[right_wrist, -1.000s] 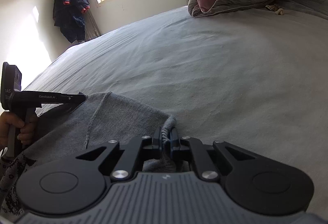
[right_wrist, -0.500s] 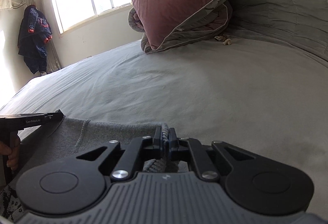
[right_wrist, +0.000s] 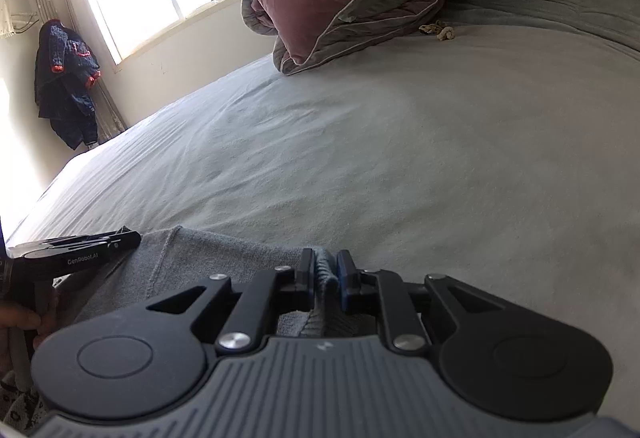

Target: Fold clothes

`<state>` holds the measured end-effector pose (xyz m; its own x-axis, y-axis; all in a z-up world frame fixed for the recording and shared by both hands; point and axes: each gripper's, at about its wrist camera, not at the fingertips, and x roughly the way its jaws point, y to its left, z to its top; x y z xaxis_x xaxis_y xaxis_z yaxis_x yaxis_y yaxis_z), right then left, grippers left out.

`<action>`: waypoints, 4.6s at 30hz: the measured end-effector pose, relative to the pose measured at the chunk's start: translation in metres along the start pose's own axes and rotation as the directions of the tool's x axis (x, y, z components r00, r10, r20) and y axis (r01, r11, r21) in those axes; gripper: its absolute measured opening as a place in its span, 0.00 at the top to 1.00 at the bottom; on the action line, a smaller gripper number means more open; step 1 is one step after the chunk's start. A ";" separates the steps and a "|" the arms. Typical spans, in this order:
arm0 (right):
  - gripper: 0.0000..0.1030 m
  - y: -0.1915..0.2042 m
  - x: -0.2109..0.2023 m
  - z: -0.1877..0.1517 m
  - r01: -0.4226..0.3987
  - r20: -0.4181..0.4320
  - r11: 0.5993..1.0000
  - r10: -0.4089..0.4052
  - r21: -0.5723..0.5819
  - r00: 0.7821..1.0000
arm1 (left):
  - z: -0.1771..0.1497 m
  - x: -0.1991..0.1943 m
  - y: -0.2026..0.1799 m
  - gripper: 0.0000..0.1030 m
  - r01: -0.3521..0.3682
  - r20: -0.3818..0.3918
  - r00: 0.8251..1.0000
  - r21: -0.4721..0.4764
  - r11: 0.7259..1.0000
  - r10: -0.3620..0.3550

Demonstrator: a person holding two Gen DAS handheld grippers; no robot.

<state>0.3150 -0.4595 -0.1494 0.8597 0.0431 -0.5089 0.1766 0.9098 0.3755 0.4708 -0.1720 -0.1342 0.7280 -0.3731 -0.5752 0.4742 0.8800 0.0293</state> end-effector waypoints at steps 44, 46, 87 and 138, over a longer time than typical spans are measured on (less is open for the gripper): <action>0.64 -0.023 -0.090 -0.028 -0.161 -0.247 0.949 0.231 0.271 0.941 | -0.073 -0.124 -0.210 0.72 0.204 -0.130 0.976 0.244 0.948 -0.176; 0.64 -0.029 -0.090 -0.033 -0.180 -0.234 0.935 0.257 0.305 0.938 | -0.071 -0.115 -0.214 0.74 0.195 -0.134 0.977 0.260 0.946 -0.165; 0.93 -0.029 -0.082 -0.025 -0.242 -0.201 0.916 0.316 0.321 0.927 | -0.072 -0.088 -0.092 0.72 0.411 -0.057 0.807 -0.661 0.628 -0.588; 0.89 0.003 -0.253 -0.138 -0.236 -0.198 0.831 0.377 0.504 0.905 | -0.094 -0.222 -0.103 0.90 0.253 -0.093 0.957 -0.191 0.948 -0.274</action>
<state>0.0316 -0.4104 -0.1261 0.7495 0.4637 -0.4724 0.1857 0.5377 0.8224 0.2134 -0.1520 -0.0863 0.5203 -0.5712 -0.6348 0.5393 0.7962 -0.2744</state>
